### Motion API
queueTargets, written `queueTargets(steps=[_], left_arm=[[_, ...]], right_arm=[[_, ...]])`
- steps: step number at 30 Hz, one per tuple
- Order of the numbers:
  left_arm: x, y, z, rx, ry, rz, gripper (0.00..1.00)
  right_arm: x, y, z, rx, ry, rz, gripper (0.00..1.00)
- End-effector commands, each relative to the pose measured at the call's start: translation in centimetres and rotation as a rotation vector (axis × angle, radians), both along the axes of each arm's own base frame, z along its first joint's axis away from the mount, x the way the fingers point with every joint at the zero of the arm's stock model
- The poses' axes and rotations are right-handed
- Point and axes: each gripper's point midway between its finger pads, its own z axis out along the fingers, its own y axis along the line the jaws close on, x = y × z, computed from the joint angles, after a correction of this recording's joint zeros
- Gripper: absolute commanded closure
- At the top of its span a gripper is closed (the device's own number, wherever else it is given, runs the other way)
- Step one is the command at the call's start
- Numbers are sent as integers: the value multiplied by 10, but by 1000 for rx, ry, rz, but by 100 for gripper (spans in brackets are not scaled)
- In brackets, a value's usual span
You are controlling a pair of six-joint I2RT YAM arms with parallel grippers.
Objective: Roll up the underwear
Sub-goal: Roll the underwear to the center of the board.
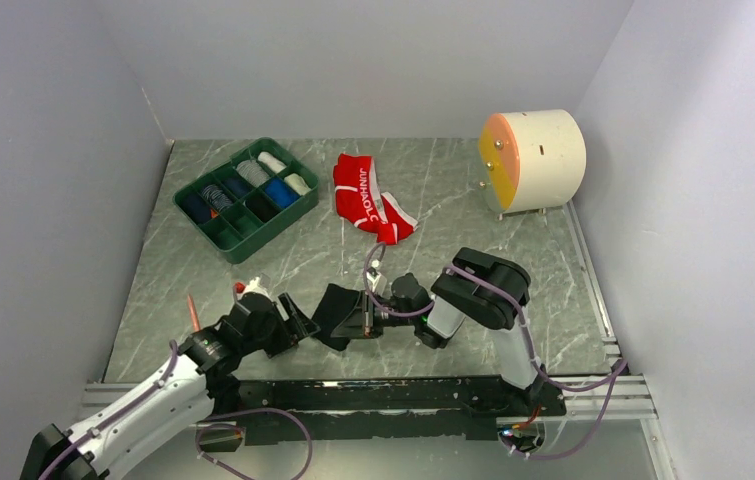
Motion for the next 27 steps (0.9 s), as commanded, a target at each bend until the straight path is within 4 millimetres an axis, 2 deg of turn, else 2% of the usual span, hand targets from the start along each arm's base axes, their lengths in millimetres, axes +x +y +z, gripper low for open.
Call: queueTargets(steps=[1, 8, 10, 15, 20, 27], left_arm=[[5, -6, -7, -19, -19, -7, 26], [10, -6, -32, -1, -11, 4, 27], [5, -1, -45, 21, 27, 28, 39], [-4, 14, -68, 84, 104, 77, 55], [-4, 17, -70, 124, 118, 76, 65], [5, 13, -61, 177, 89, 14, 70]], right_arm=[[-19, -53, -91, -348, 164, -87, 98], [-18, -55, -88, -337, 186, -118, 97], [-18, -55, -86, -321, 197, -130, 97], [-17, -51, -78, -278, 185, -131, 95], [-10, -46, -61, -253, 88, -112, 83], [-1, -36, -34, -264, -74, -57, 59]])
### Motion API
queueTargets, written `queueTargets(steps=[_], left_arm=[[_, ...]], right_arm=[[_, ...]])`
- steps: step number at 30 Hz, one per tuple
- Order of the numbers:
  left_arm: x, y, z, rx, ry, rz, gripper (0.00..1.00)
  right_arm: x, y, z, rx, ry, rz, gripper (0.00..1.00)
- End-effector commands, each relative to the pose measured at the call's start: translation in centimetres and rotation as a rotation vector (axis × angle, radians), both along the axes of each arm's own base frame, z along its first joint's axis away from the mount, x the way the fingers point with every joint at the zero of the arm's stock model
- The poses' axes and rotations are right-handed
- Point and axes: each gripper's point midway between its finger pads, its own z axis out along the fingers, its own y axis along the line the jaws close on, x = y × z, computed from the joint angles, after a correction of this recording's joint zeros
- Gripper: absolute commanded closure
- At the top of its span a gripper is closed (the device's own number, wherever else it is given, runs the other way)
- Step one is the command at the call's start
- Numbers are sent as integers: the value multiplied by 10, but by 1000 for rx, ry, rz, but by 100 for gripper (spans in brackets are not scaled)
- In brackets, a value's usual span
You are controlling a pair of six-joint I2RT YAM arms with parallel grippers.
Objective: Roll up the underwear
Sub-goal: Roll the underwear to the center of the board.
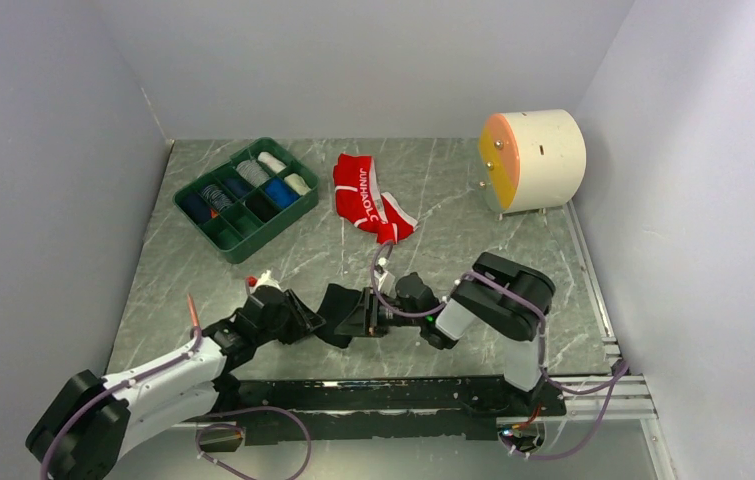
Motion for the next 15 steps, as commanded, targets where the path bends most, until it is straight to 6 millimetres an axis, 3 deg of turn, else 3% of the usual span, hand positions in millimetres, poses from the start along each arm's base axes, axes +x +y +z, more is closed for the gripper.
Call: queueTargets(steps=[1, 7, 15], left_arm=[[-22, 36, -42, 236, 106, -25, 71], [-24, 32, -43, 238, 109, -56, 74], [-24, 33, -41, 268, 111, -77, 76]], right_arm=[[-7, -31, -46, -265, -40, 7, 56], [4, -34, -17, -353, -256, -25, 52], [16, -21, 49, -496, -762, -32, 51]])
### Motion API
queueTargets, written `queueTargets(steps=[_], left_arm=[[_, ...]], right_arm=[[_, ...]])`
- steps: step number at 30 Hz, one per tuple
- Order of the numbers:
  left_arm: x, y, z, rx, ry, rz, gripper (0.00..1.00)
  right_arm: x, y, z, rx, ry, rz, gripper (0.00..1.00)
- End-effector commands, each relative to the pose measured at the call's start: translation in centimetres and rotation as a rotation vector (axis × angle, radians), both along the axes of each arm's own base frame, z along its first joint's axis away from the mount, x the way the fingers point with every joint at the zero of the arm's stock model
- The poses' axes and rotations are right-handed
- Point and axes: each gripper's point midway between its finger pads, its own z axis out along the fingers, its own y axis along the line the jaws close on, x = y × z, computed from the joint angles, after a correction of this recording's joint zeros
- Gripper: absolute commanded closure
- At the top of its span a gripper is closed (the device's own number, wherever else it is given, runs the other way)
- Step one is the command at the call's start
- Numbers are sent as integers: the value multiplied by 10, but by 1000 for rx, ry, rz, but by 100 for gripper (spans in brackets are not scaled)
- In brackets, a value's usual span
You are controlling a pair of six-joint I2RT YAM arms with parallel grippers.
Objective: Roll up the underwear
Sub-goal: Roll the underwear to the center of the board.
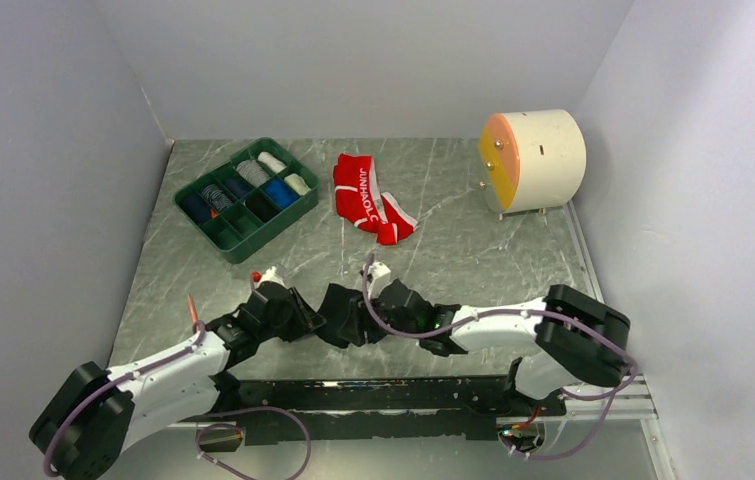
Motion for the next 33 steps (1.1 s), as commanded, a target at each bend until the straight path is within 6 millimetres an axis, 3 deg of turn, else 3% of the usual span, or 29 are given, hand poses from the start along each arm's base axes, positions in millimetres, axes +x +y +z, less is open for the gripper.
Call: queueTargets(steps=[1, 6, 11, 14, 20, 27, 33], left_arm=[[-26, 35, -40, 214, 114, -22, 76], [-25, 31, -35, 195, 107, -29, 77], [-23, 31, -32, 202, 101, -32, 78], [-24, 30, -32, 199, 105, -35, 78], [-24, 28, -32, 190, 107, -37, 78], [-23, 26, -32, 182, 106, -40, 79], [-23, 25, -31, 174, 106, -35, 78]], right_arm=[[16, 0, 29, -170, -379, 22, 50], [-4, 26, 42, -280, -694, 171, 46], [-4, 42, 28, -482, -849, 230, 45], [-10, 49, 23, -506, -882, 275, 46], [-8, 38, -2, -586, -896, 298, 45], [-21, 34, -38, -576, -841, 387, 46], [-16, 14, -73, -656, -737, 375, 62]])
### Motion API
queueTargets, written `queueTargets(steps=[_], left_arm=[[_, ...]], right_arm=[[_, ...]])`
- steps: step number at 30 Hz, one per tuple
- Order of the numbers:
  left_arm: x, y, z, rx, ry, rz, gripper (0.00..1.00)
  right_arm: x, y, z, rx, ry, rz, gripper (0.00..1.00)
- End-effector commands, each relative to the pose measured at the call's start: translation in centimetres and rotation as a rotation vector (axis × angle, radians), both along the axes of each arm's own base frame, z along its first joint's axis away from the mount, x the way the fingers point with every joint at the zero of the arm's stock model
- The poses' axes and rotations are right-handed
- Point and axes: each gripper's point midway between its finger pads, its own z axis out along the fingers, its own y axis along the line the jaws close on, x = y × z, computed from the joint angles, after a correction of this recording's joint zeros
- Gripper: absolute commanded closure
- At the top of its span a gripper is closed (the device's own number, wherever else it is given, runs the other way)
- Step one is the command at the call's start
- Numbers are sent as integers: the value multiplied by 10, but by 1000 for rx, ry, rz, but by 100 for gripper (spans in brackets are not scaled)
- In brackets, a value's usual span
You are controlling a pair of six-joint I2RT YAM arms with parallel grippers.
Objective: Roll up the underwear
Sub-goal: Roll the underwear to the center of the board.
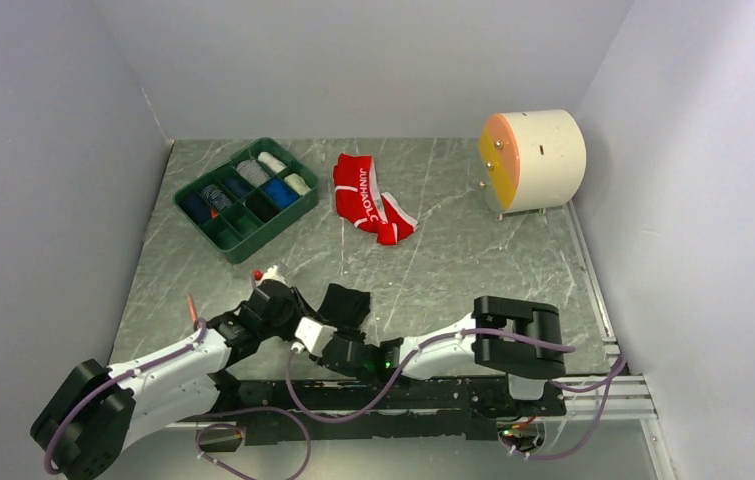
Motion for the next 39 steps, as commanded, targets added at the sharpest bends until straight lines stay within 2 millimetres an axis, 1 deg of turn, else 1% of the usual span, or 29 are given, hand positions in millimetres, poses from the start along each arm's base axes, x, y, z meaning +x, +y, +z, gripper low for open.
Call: queueTargets(steps=[1, 3, 4, 5, 6, 7, 9, 10, 12, 16, 18, 20, 23, 27, 28, 31, 33, 34, 35, 36, 37, 38, 39], left_arm=[[-23, 25, -31, 139, 95, -11, 78], [-23, 25, -30, 134, 94, -6, 77], [-23, 25, -30, 132, 95, -5, 76], [-22, 24, -29, 128, 94, -2, 75], [-22, 24, -28, 122, 93, 4, 73], [-21, 23, -27, 116, 89, 7, 71], [-20, 20, -25, 92, 85, 10, 67], [-20, 18, -24, 80, 89, 12, 64], [-20, 15, -22, 62, 95, 13, 53], [-20, 13, -20, 41, 99, 24, 38], [-20, 13, -18, 25, 97, 34, 33], [-21, 12, -18, 7, 92, 41, 31], [-23, 16, -24, -4, 107, 76, 29], [-24, 20, -28, 3, 119, 108, 30], [-20, 24, -30, 20, 108, 131, 29], [-18, 28, -34, 49, 114, 150, 29], [-22, 31, -40, 76, 149, 156, 30], [-25, 33, -43, 90, 168, 154, 32], [-27, 35, -47, 106, 182, 153, 36], [-28, 36, -50, 121, 189, 152, 42], [-30, 37, -53, 129, 198, 146, 55], [-31, 38, -55, 139, 203, 143, 65], [-31, 39, -56, 146, 199, 136, 72]], right_arm=[[-5, -28, -47, -92, 121, -39, 65], [0, -41, -55, -95, 152, -95, 70], [3, -47, -58, -93, 168, -120, 75], [2, -53, -61, -86, 199, -130, 85], [1, -52, -62, -62, 244, -123, 91], [-1, -51, -62, -33, 297, -110, 93], [-11, -43, -57, 45, 390, -73, 97], [-16, -40, -55, 85, 433, -56, 98], [-23, -37, -53, 151, 509, -38, 100], [-33, -34, -49, 258, 641, -23, 100], [-36, -35, -49, 307, 697, -33, 100], [-38, -35, -47, 342, 738, -31, 100], [-40, -36, -49, 355, 760, -30, 100], [-41, -36, -51, 364, 770, -32, 98], [-41, -36, -52, 366, 771, -32, 97], [-40, -37, -54, 371, 785, -38, 97], [-39, -37, -54, 375, 798, -41, 96], [-39, -37, -54, 376, 801, -44, 96], [-39, -37, -54, 380, 804, -45, 95], [-39, -37, -53, 387, 809, -44, 95], [-39, -37, -53, 390, 816, -36, 94], [-40, -36, -52, 390, 819, -25, 93], [-40, -37, -53, 385, 818, -19, 91]])
